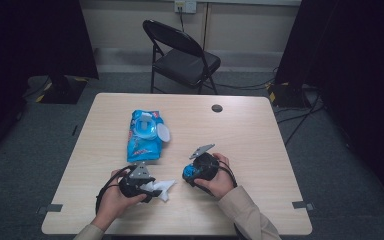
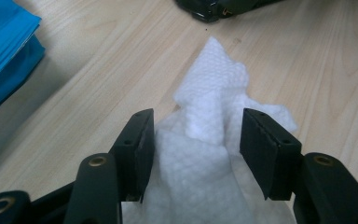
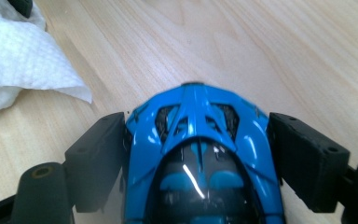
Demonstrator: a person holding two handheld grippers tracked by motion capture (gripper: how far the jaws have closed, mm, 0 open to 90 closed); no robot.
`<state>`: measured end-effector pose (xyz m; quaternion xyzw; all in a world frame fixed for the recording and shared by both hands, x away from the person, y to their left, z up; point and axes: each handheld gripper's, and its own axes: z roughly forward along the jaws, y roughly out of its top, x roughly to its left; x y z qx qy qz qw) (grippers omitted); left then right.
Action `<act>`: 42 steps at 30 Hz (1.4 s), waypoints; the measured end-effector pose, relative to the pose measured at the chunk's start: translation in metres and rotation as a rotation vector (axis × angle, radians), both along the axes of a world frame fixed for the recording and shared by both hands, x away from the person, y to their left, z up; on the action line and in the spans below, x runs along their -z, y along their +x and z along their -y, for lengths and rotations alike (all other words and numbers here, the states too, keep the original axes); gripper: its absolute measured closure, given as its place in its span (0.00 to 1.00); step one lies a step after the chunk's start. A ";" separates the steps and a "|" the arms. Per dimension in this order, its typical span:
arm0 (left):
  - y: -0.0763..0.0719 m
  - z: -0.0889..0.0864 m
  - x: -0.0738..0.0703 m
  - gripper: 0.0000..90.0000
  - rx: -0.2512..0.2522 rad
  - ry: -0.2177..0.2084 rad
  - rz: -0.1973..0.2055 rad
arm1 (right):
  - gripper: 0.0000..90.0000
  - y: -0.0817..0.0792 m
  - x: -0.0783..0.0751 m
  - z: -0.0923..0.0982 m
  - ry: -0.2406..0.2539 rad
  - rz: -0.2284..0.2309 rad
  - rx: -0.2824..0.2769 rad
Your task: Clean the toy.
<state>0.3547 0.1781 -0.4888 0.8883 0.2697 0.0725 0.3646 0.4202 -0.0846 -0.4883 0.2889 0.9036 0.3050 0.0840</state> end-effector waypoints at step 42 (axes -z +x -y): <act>0.000 -0.003 -0.002 0.49 0.000 -0.007 0.003 | 0.21 0.009 -0.001 -0.020 -0.055 -0.017 -0.032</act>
